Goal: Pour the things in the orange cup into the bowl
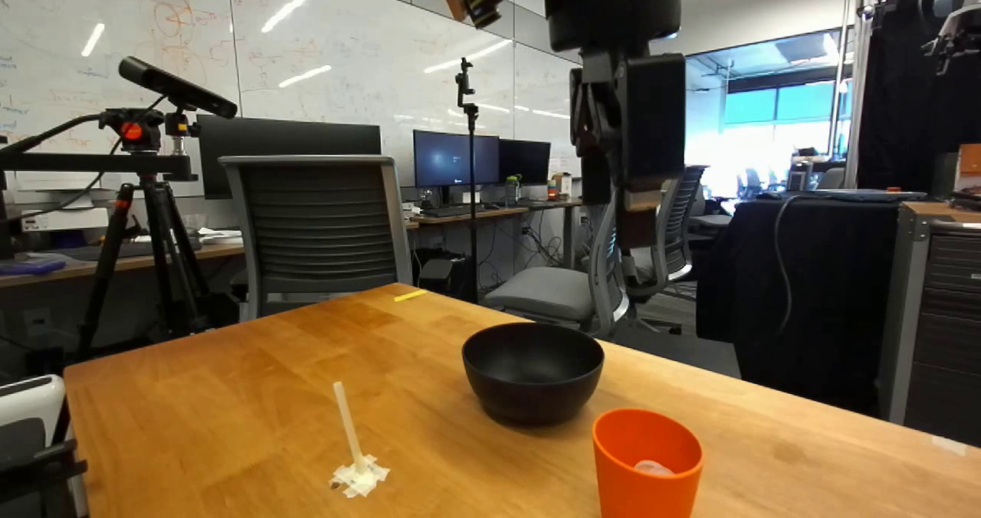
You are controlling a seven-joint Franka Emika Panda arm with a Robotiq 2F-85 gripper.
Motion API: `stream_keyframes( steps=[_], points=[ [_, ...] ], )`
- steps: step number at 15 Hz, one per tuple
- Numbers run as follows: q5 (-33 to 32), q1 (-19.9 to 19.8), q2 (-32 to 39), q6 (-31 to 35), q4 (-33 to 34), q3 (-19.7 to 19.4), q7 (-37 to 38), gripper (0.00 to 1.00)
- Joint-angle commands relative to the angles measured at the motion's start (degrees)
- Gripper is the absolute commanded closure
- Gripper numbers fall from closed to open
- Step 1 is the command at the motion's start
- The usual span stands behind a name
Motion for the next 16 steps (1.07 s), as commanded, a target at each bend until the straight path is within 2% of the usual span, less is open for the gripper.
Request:
stream_keyframes(
  steps=[1,7,16],
  points=[
    [-2.19,-0.09,2.51,-0.7,2.45,-0.3,2.46,0.0],
    [-0.47,-0.15,5.63,-0.2,3.11,-0.2,1.24,0.0],
    [-1.65,-0.13,7.28,0.17,3.44,-0.59,2.26,0.0]
  ],
)
